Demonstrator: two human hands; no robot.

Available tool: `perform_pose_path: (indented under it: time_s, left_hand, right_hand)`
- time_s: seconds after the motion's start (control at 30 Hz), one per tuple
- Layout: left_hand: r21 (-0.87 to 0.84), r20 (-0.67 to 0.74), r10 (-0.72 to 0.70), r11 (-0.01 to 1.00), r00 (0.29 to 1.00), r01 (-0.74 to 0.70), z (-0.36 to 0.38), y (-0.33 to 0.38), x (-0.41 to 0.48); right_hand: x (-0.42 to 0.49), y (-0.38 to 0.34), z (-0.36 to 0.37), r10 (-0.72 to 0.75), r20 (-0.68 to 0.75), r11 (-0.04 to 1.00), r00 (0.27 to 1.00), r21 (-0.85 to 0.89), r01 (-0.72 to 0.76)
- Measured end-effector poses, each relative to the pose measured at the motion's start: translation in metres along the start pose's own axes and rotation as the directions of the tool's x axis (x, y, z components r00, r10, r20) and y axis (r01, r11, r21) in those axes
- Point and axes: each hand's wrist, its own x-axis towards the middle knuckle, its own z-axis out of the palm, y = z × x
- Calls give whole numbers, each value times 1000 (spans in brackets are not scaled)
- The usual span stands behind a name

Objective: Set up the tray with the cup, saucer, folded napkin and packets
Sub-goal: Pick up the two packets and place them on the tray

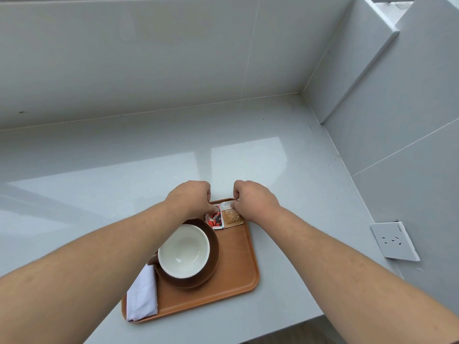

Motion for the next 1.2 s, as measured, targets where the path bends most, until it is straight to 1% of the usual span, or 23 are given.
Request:
perform_pose_path:
  time_s: [0.1,0.2,0.47,0.63,1.2]
  left_hand:
    - [19,50,-5,1000,999,4,-3,-4,-4]
    - [38,73,-28,999,997,26,-2,-6,-8]
    - [70,57,-48,997,997,44,0,-2,-9]
    - [54,56,-59,997,997,56,2,-2,-9]
    - [43,39,-51,998,998,50,3,-1,-12]
  right_hand:
    - [-2,0,-3,36,39,999,999,32,-38]
    - [-5,1,-3,61,89,998,994,-5,-60]
    - [-5,2,-2,98,89,992,991,-87,-90]
    - [-3,1,-2,125,123,989,985,-89,-114]
    - [-4,0,-3,128,157,989,979,-93,-114]
